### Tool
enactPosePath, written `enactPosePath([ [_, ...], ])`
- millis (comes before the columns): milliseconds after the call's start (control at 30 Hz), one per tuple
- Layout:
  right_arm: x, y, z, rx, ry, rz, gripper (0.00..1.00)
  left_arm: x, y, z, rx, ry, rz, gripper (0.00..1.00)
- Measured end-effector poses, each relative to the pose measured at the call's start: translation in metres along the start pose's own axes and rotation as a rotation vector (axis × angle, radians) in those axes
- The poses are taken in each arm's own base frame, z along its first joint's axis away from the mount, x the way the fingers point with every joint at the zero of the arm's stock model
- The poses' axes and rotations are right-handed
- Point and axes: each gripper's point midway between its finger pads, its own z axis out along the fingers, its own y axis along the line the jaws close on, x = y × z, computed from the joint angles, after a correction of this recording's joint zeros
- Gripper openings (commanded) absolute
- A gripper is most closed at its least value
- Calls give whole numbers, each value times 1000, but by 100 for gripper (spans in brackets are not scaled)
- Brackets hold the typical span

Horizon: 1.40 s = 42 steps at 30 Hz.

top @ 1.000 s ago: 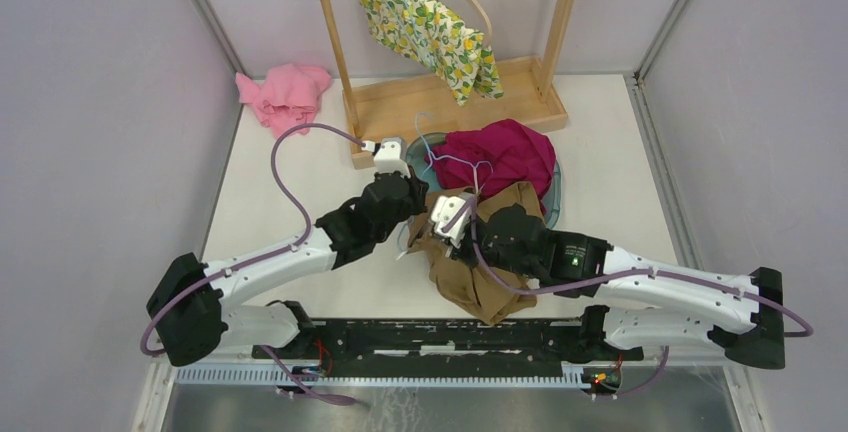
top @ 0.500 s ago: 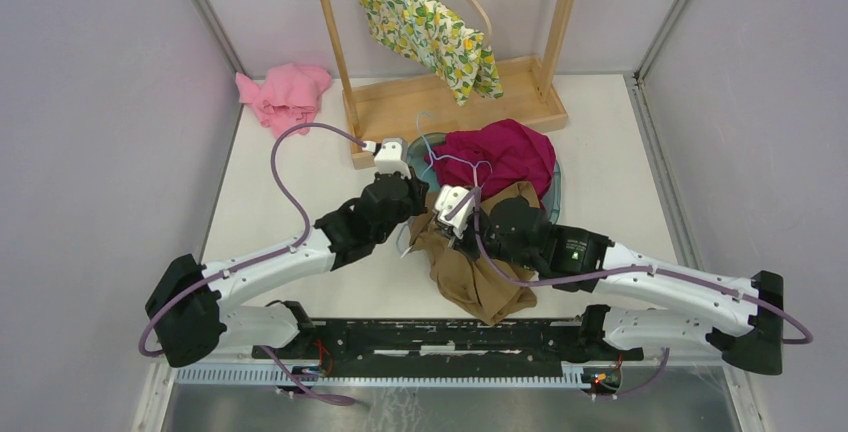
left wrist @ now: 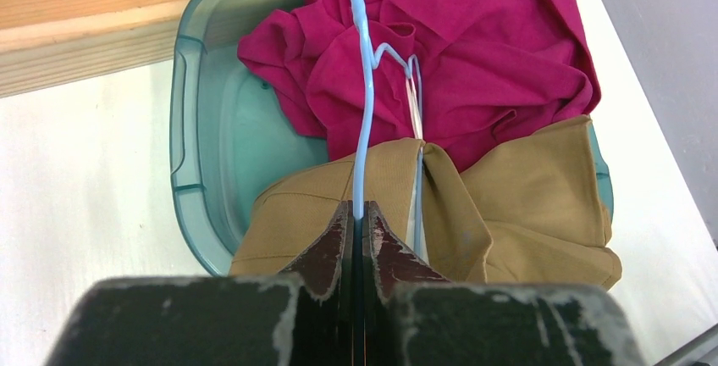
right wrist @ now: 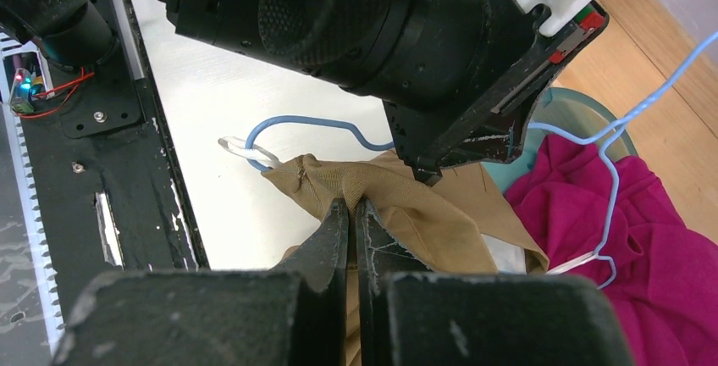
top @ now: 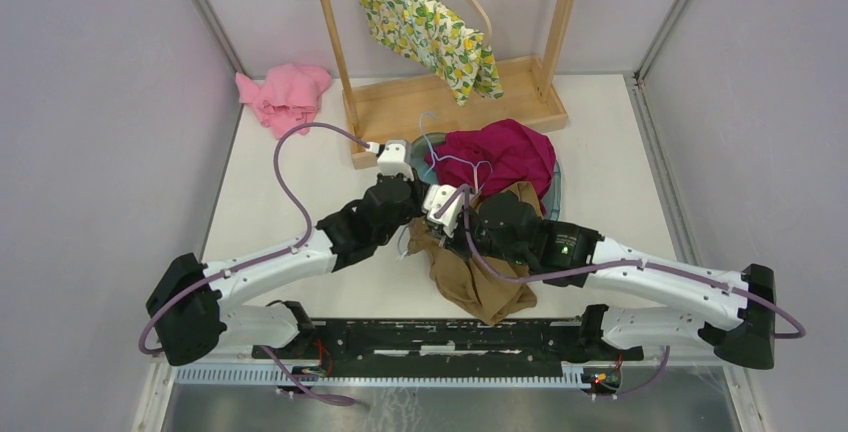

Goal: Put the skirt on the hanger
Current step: Hang the skirt on the hanger.

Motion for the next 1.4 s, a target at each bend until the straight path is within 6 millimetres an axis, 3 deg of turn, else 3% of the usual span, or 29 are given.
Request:
enactPosePath([
  [267,-6,-4,3,11,7,-11,2,-1,-8,0,20,-19,10,3],
  [900,10,-34,3,109,78,-17,1,5,-20,-2,88,10,55,3],
  [1400,15,-48,-2,143,97,-2,1,7,-36,-2,166,48,80,3],
])
